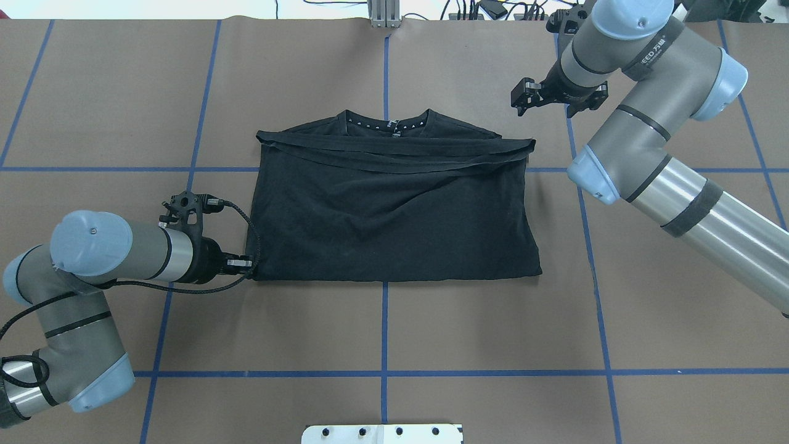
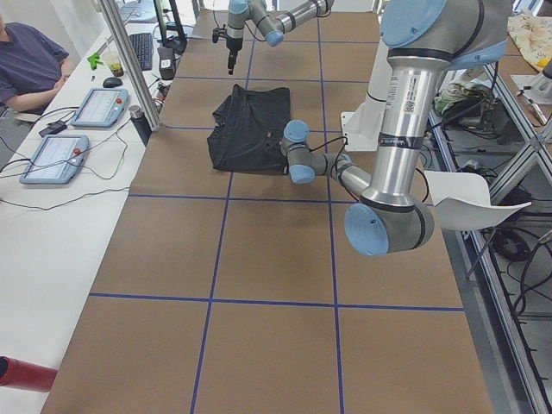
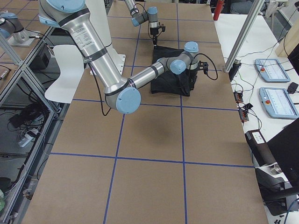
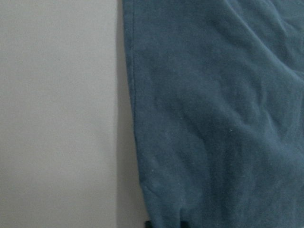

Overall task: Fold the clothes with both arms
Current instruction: 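Grasp the shirt side with the left gripper and drag it away from the robot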

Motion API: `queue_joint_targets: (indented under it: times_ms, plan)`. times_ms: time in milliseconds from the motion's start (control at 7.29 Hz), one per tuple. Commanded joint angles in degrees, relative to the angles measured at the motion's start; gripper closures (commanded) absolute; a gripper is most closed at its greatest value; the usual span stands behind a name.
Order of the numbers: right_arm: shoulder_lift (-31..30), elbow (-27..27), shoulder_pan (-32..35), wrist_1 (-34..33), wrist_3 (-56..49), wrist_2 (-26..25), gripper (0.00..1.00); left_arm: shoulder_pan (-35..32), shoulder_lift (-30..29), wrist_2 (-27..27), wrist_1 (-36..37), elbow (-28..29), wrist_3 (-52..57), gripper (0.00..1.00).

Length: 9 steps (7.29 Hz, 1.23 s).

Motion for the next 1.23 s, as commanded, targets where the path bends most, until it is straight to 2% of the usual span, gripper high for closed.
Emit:
queue_joint_targets:
  times_ms: [0, 137, 412, 686, 823, 1097]
  plan:
    - [-0.1, 0.0, -0.2, 0.0, 0.2, -0.1, 0.0, -0.2, 1.1, -0.1, 0.1, -0.1, 0.6, 1.0]
    - [-0.1, 0.0, -0.2, 0.0, 0.2, -0.1, 0.0, -0.8, 2.2, -0.6, 0.1, -0.1, 1.9, 1.0]
    - [-0.2, -0.1, -0.4, 0.0, 0.2, -0.2, 0.0, -6.8, 2.9, -0.6, 0.8, 1.5, 14.0, 1.0]
    - [-0.1, -0.1, -0.6, 0.0, 0.4, -0.3, 0.0, -16.2, 1.9, -0.9, 0.8, 8.3, 26.3, 1.0]
    - [-0.1, -0.2, -0.8, 0.0, 0.4, -0.3, 0.0, -20.4, -1.6, -0.9, 0.7, 13.9, 30.7, 1.0]
    - [-0.1, -0.2, -1.1, 0.1, 0.5, -0.4, 0.0, -25.7, -15.9, -0.7, 0.3, 32.5, 36.7, 1.0]
